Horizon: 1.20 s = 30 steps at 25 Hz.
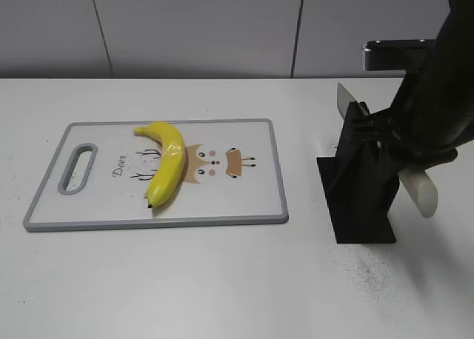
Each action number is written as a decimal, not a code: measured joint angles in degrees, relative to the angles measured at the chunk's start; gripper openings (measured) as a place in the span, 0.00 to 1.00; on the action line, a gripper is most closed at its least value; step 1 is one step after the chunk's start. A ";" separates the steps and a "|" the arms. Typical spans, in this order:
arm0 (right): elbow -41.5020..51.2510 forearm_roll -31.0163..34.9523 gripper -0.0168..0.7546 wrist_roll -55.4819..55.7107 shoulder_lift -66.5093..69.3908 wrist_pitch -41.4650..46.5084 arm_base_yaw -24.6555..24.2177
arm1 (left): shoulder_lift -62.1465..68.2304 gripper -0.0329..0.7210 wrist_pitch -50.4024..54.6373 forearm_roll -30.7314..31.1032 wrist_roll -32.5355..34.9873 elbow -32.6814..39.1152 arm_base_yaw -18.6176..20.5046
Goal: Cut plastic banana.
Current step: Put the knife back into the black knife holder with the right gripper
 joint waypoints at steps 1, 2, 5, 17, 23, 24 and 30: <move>0.00 0.07 0.29 -0.11 -0.20 0.24 0.00 | 0.00 0.77 0.00 0.00 0.00 0.00 0.00; 0.07 0.07 0.37 -0.29 -0.38 0.45 0.00 | 0.00 0.77 0.00 0.00 0.00 0.00 0.00; 0.41 0.55 0.66 -1.26 -1.97 1.42 0.00 | 0.00 0.77 0.00 0.00 0.00 0.00 0.00; 0.41 -0.18 0.83 -9.44 -15.95 1.72 0.00 | -0.04 0.77 0.00 0.00 0.00 0.00 0.00; 0.42 0.43 0.79 -17.85 -24.99 4.60 0.00 | -0.04 0.77 0.00 0.00 0.00 0.06 0.00; 0.48 0.59 0.79 -18.98 -26.64 4.93 0.00 | -0.04 0.77 0.00 0.00 0.00 0.06 0.00; 4.09 1.89 0.79 -24.31 -37.01 5.39 0.00 | -0.04 0.76 0.00 0.00 0.00 0.06 0.00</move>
